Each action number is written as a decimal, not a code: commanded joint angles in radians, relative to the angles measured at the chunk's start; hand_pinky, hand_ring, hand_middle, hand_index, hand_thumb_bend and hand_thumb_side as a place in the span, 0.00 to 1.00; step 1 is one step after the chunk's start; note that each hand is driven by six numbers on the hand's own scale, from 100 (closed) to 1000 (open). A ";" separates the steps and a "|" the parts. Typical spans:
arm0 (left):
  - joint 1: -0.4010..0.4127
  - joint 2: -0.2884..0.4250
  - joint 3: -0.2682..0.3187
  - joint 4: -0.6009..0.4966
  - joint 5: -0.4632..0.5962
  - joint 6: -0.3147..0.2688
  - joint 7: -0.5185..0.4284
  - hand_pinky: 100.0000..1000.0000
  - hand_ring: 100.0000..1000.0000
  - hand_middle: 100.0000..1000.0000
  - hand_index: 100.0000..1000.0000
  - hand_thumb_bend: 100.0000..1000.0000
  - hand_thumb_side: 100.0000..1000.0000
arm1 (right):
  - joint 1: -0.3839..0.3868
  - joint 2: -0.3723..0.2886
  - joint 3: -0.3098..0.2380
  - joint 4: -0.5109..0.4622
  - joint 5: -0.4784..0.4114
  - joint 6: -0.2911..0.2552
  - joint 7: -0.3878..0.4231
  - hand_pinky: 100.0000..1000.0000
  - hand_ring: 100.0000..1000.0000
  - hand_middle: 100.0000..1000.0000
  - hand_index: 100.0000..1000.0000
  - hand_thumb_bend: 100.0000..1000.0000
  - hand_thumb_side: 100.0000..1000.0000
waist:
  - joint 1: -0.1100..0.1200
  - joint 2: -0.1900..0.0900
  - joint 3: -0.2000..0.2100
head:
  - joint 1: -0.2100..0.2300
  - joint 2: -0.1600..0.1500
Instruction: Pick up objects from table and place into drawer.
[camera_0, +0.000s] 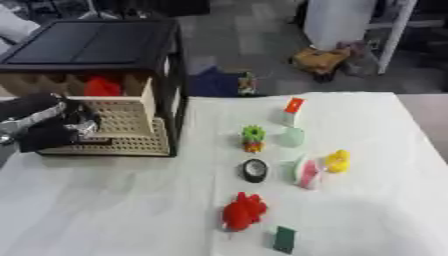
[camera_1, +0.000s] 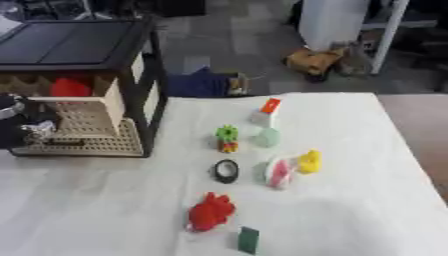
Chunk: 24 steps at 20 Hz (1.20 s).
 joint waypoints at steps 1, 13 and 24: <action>-0.015 -0.002 0.008 0.031 -0.009 -0.001 0.016 0.62 0.83 0.89 1.00 0.00 1.00 | -0.005 -0.016 -0.008 -0.017 0.006 -0.001 0.003 0.62 0.61 0.57 0.80 0.00 1.00 | -0.005 -0.010 -0.002 | -0.003 -0.005; -0.056 -0.046 -0.001 0.104 -0.029 -0.024 0.046 0.63 0.84 0.93 1.00 0.00 1.00 | -0.004 -0.014 -0.010 -0.017 0.005 -0.005 0.004 0.62 0.61 0.57 0.80 0.00 1.00 | -0.007 -0.013 -0.007 | 0.000 -0.007; -0.078 -0.070 -0.005 0.146 -0.061 -0.049 0.057 0.67 0.87 0.97 1.00 0.00 1.00 | -0.002 -0.011 -0.011 -0.017 0.003 -0.003 -0.002 0.62 0.61 0.57 0.79 0.00 1.00 | -0.004 -0.014 -0.009 | -0.001 -0.005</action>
